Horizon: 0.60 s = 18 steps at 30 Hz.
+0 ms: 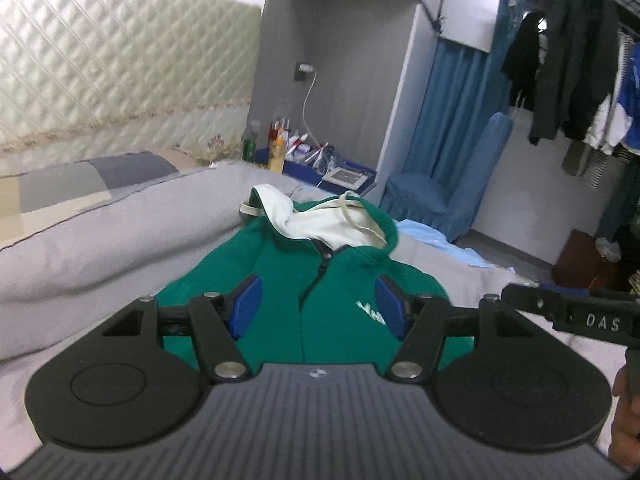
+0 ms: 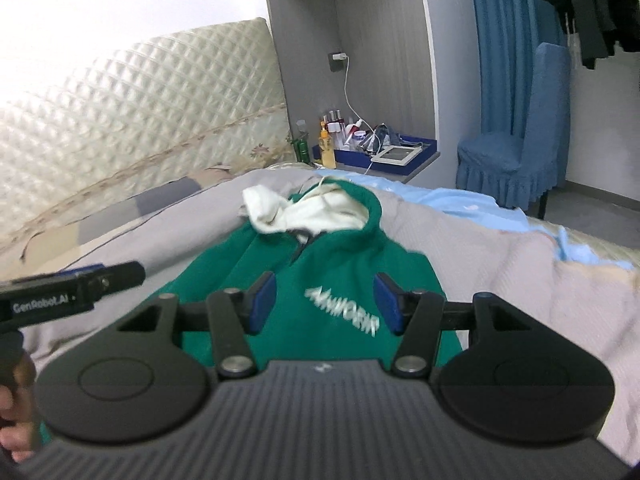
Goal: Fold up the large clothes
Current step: 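Move both grippers back over the flattened hoodie body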
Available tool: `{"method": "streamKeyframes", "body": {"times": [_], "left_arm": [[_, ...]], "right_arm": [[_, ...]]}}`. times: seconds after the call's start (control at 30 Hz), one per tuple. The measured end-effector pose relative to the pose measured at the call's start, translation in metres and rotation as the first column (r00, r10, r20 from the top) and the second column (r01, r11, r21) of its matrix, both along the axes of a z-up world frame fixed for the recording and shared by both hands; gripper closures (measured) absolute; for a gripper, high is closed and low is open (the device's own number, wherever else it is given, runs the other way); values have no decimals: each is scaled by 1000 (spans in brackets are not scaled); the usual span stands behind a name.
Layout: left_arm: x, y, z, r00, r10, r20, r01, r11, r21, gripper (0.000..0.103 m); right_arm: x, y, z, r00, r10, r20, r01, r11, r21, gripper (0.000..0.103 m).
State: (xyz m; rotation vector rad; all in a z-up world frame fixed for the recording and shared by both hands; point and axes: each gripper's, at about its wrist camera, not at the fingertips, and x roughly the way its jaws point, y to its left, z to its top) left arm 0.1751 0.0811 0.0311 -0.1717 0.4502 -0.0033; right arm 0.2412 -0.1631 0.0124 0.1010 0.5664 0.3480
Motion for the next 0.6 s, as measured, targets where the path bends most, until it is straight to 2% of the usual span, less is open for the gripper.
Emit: {"method": "streamKeyframes", "body": {"times": [0.13,0.3,0.43,0.6], "left_arm": [[-56,-18,5,999,-31,32,31,1000,0,35],[-108,-38,0,995,-78,67,78,997,9,35],[-126,-43,-20,991,-112,67,113,993,-20,35],[-132,-48,-48,988,-150,39,150,989,-11,35]], "right_arm": [[-50,-14,4,1000,-11,-2,11,1000,2,47],[-87,-27,-1,1000,-31,-5,31,1000,0,47],[-104,-28,-18,999,-39,-11,39,999,-32,47],[-108,-32,-43,996,-61,-64,59,997,-44,47]]}}
